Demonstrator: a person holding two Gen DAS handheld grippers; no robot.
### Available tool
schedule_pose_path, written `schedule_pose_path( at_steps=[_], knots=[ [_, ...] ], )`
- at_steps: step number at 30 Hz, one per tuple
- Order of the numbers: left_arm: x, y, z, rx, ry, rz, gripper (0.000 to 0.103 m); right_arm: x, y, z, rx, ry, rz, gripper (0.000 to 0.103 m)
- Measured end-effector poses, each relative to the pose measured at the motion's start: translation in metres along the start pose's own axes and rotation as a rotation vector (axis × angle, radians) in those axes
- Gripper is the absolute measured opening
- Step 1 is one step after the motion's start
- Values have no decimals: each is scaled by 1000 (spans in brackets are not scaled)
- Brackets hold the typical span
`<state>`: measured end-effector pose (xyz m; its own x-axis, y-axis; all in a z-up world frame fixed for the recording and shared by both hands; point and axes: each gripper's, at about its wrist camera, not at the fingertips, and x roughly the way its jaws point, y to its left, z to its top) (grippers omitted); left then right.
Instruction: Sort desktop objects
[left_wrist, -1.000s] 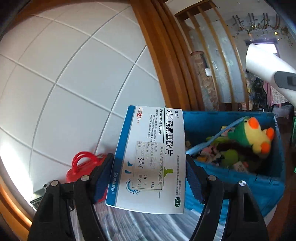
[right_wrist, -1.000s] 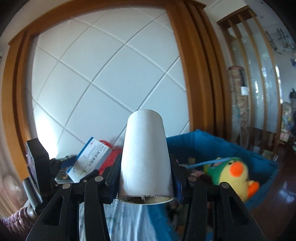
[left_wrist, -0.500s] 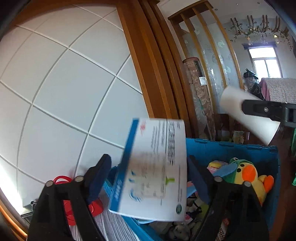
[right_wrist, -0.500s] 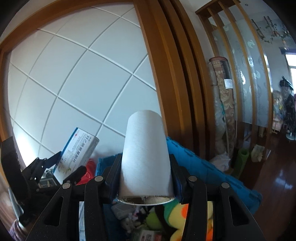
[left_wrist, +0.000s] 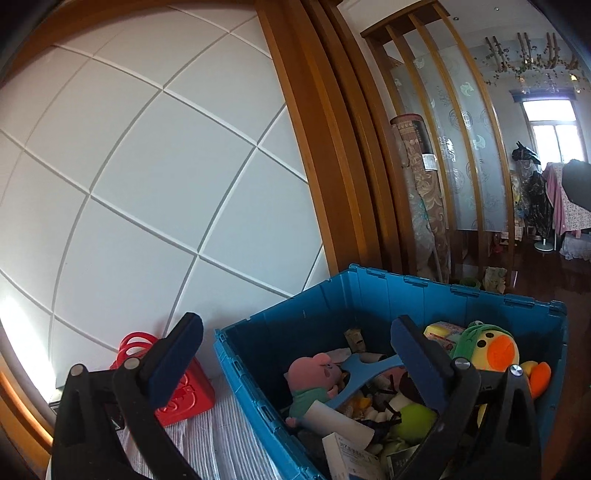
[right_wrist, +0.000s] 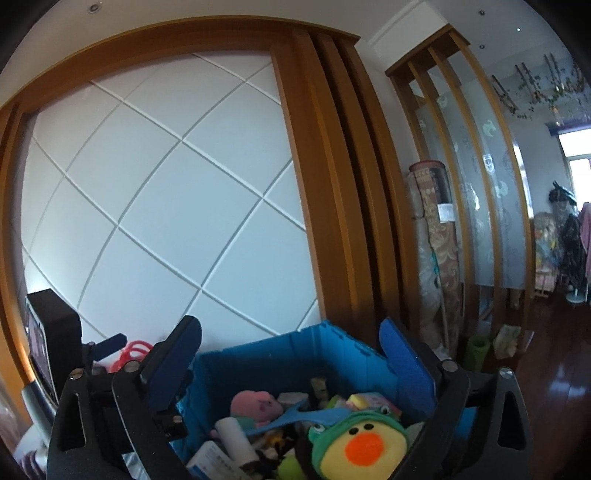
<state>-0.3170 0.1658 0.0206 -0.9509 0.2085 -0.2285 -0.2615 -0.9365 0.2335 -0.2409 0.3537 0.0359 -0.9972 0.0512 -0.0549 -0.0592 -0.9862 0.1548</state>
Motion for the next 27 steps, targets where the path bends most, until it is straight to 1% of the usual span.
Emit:
schedule_pose_path(
  at_steps=[3, 7, 9, 12, 18, 21, 23, 25, 27],
  knots=[
    [-21, 9, -9, -19, -20, 15, 103, -21, 12, -10, -41, -23, -37, 103],
    [-55, 27, -22, -41, -51, 31, 103, -44, 23, -23, -21, -9, -45, 103],
    [-75, 38, -30, -43, -64, 33, 103, -59, 31, -29, -21, -10, -66, 103],
    [-110, 57, -43, -55, -73, 26, 103, -84, 48, -38, -27, 11, -97, 103],
    [-184, 88, -74, -49, -71, 63, 103, -157, 91, -56, 7, 7, -136, 103],
    [-214, 101, -87, -68, -48, 33, 103, -192, 114, -67, 16, 30, -145, 103],
    [-233, 107, -92, -94, -39, 31, 103, -214, 127, -73, -8, 47, -149, 103],
    [-250, 110, -96, -95, -41, 37, 103, -234, 136, -76, -29, 57, -168, 103],
    [-266, 110, -99, -87, -44, 34, 103, -253, 141, -77, -23, 55, -166, 103]
  ],
)
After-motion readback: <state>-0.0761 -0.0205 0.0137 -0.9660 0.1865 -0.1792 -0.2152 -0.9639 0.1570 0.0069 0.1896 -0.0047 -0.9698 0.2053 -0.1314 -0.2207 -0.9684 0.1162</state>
